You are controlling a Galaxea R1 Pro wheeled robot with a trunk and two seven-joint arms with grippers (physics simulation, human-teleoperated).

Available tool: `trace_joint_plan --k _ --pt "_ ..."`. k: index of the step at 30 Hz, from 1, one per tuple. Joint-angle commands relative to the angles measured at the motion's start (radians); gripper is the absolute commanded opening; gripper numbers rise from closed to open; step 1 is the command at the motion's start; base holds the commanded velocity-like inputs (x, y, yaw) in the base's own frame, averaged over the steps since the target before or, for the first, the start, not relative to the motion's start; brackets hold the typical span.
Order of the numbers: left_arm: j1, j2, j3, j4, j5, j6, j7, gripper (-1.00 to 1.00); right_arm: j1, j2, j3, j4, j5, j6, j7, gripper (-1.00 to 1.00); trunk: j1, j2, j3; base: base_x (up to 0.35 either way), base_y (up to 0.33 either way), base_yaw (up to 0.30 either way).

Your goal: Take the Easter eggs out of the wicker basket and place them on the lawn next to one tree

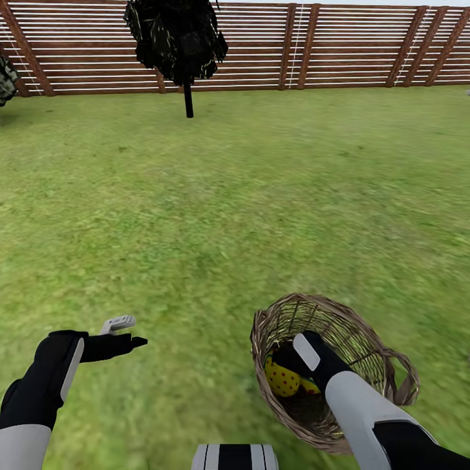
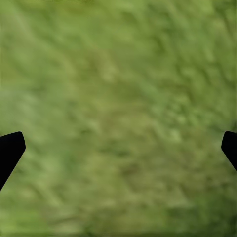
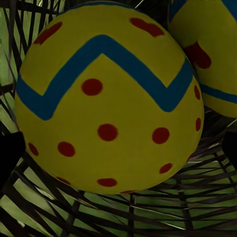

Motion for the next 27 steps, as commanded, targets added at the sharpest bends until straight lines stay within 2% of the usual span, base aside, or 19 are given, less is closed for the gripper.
trace_joint_plan --k 1,6,14,22,27 --pt "0.0 0.0 0.001 -0.001 -0.007 0.004 -0.007 1.0 0.0 0.0 0.002 -0.002 -0.01 0.002 -0.009 1.0 0.0 0.0 -0.001 0.0 0.0 0.0" --pt "-0.001 0.0 0.001 -0.001 -0.007 0.004 -0.008 1.0 0.0 0.0 0.002 -0.002 -0.011 0.002 -0.003 1.0 0.0 0.0 -0.001 0.0 0.0 0.0" --pt "0.0 0.0 0.001 -0.001 -0.007 0.004 -0.008 1.0 0.0 -0.001 0.003 0.002 -0.006 0.001 0.058 1.0 0.0 0.0 -0.001 0.0 0.0 0.0" --pt "0.0 0.0 0.001 -0.001 -0.007 0.004 -0.008 1.0 0.0 -0.004 0.002 0.004 -0.005 0.0 0.063 1.0 0.0 0.0 -0.001 0.0 0.0 0.0" --pt "0.0 0.0 0.001 -0.001 -0.007 0.004 -0.008 1.0 0.0 -0.004 0.002 0.004 -0.005 -0.001 0.063 1.0 0.002 -0.001 -0.02 0.0 0.0 0.0"
